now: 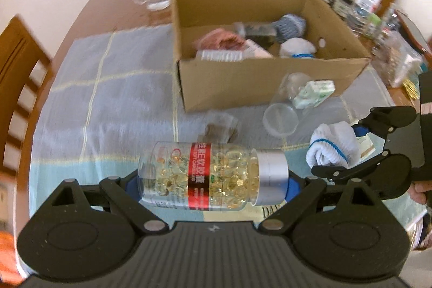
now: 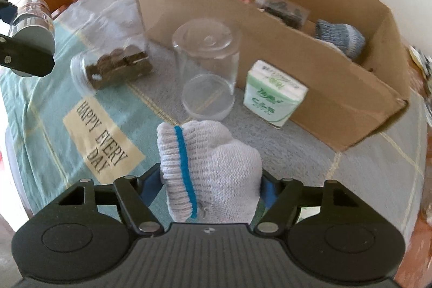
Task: Organize objects
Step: 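Lift the glove and capsule bottle and carry both over the box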
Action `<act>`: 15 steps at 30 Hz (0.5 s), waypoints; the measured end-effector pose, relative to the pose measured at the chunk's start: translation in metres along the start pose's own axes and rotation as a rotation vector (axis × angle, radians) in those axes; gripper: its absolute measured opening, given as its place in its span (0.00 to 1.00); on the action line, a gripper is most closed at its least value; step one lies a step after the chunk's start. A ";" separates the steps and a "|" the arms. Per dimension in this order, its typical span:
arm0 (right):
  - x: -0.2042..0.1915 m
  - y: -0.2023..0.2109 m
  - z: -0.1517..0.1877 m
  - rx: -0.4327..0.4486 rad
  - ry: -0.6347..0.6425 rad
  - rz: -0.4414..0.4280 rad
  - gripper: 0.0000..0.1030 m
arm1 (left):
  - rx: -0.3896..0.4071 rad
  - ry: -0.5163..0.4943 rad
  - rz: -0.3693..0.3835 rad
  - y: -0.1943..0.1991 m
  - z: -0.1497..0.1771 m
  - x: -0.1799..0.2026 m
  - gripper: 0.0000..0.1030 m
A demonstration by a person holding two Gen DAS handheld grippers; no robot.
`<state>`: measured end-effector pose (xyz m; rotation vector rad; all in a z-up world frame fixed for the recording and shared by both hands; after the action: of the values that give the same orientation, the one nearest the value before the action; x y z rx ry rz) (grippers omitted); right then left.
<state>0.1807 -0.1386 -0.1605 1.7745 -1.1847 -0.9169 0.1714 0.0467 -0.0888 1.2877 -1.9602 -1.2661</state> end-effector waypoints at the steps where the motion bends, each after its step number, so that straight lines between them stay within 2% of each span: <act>1: 0.001 0.004 -0.001 0.002 -0.018 0.002 0.74 | 0.002 -0.026 0.006 0.000 -0.005 -0.002 0.91; 4: 0.001 0.018 -0.005 0.009 -0.059 0.002 0.74 | 0.004 -0.080 0.033 0.002 -0.017 -0.005 0.91; 8: 0.002 0.044 -0.011 0.032 -0.052 0.012 0.74 | 0.020 -0.131 0.064 0.006 -0.034 -0.006 0.91; 13: 0.011 0.077 -0.033 0.084 -0.031 -0.023 0.74 | 0.044 -0.133 0.125 0.012 -0.057 -0.007 0.91; 15: 0.016 0.090 -0.044 0.112 -0.016 0.001 0.74 | 0.059 -0.135 0.128 0.014 -0.067 -0.009 0.91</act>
<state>0.1916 -0.1655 -0.0637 1.8578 -1.2682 -0.8813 0.2208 0.0269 -0.0445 1.1103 -2.1519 -1.2700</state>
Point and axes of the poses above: each gripper's, at about its wrist camera, not at the fingertips, and y roughly against the way its jaws point, x to its right, z to its underside, the point moved 7 cm from there along -y, roughly the way its jaws point, and after that the axes turned 14 degrees about -y, right-handed, at the moved point
